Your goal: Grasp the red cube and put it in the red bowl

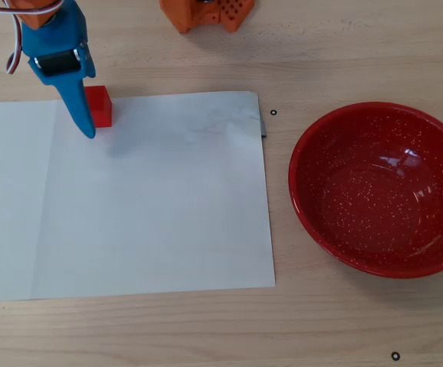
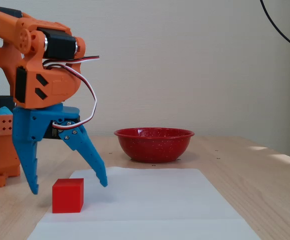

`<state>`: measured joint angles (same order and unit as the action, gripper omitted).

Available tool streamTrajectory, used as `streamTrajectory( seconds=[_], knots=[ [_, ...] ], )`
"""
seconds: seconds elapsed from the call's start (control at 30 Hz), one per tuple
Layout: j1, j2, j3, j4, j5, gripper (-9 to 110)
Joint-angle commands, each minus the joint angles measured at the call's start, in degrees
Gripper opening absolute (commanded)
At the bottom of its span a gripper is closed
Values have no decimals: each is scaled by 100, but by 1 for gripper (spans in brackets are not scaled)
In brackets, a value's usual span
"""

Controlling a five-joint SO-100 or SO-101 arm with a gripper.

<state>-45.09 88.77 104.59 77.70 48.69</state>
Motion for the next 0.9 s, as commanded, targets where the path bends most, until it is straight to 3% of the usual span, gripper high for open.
streamTrajectory(
  seconds=[0.0,0.87],
  knots=[
    [0,369,-211,-149,-53,48],
    [176,141,123,-668,-281,41]
  ],
)
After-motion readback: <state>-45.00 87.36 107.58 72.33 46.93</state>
